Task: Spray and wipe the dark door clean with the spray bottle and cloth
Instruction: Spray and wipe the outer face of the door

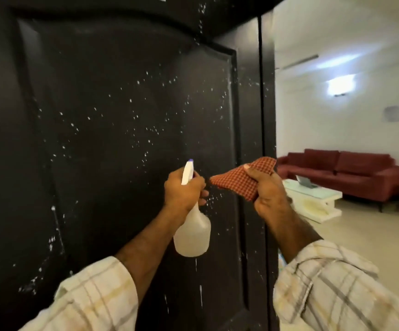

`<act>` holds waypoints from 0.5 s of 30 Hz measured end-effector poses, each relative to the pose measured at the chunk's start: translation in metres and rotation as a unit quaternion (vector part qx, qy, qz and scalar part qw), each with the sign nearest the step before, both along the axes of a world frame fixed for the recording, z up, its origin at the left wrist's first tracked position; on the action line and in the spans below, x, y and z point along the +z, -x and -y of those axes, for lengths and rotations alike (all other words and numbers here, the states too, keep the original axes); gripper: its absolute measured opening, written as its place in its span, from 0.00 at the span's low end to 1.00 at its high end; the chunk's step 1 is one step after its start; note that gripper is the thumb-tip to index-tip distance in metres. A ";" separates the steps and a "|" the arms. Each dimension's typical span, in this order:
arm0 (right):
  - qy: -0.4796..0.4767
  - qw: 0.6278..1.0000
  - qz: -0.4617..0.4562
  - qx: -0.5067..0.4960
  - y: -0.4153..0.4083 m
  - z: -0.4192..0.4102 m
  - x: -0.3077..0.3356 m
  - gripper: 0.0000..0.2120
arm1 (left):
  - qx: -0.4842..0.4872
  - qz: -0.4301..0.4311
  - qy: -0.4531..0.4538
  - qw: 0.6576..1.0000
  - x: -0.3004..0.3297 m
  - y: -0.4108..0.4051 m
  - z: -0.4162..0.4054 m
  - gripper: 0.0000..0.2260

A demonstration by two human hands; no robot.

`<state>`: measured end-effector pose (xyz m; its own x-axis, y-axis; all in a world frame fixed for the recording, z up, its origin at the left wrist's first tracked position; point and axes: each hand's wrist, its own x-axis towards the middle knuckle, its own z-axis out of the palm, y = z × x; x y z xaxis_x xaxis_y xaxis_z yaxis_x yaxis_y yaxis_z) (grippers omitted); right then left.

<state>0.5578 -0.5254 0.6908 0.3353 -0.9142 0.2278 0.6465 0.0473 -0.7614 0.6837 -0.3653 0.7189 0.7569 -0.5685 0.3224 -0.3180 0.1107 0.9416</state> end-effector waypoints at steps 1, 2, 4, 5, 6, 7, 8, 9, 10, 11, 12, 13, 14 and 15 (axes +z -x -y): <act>0.020 1.000 0.010 0.003 -0.008 0.013 0.024 0.19 | 0.006 -0.003 0.015 1.000 0.024 -0.002 0.009 0.10; 0.042 0.999 0.021 0.002 -0.014 0.024 0.048 0.19 | 0.011 -0.008 0.031 0.999 0.047 -0.003 0.018 0.12; 0.092 0.995 0.031 0.010 -0.019 0.052 0.097 0.21 | 0.038 0.004 0.055 0.998 0.095 -0.001 0.040 0.22; 0.114 0.993 0.032 0.008 -0.021 0.062 0.117 0.22 | 0.049 0.015 0.054 0.997 0.116 0.000 0.048 0.27; 0.134 0.990 0.031 0.003 -0.022 0.072 0.137 0.21 | 0.062 0.025 0.049 0.997 0.138 0.004 0.052 0.30; 0.159 0.987 0.037 0.003 -0.023 0.084 0.160 0.20 | 0.069 0.034 0.052 0.996 0.161 0.008 0.059 0.31; 0.183 0.982 0.038 0.002 -0.022 0.093 0.179 0.20 | 0.068 0.035 0.061 0.995 0.180 0.012 0.064 0.32; 0.206 0.978 0.038 0.001 -0.023 0.103 0.198 0.22 | 0.067 0.033 0.080 0.994 0.199 0.016 0.069 0.31; 0.221 0.974 0.040 -0.005 -0.024 0.112 0.216 0.26 | 0.058 0.034 0.097 0.993 0.216 0.019 0.071 0.28; 0.235 0.971 0.041 -0.016 -0.024 0.120 0.231 0.30 | 0.050 0.039 0.109 0.992 0.230 0.024 0.072 0.24; 0.252 0.966 0.047 -0.023 -0.024 0.127 0.247 0.31 | 0.051 0.052 0.114 0.991 0.242 0.028 0.075 0.20; 0.272 0.960 0.047 -0.040 -0.023 0.133 0.257 0.29 | 0.053 0.069 0.113 0.990 0.251 0.035 0.077 0.16; 0.291 0.954 0.047 -0.056 -0.022 0.138 0.267 0.28 | 0.059 0.088 0.110 0.988 0.260 0.041 0.080 0.11; 0.306 0.948 0.044 -0.076 -0.023 0.143 0.274 0.26 | 0.069 0.102 0.103 0.987 0.268 0.046 0.081 0.08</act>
<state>0.5809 -0.6685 0.9649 0.1650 -0.6383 0.7519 0.6724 -0.4850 -0.5592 0.6374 -0.4466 0.9865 0.7295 -0.3713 0.5744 -0.5243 0.2357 0.8182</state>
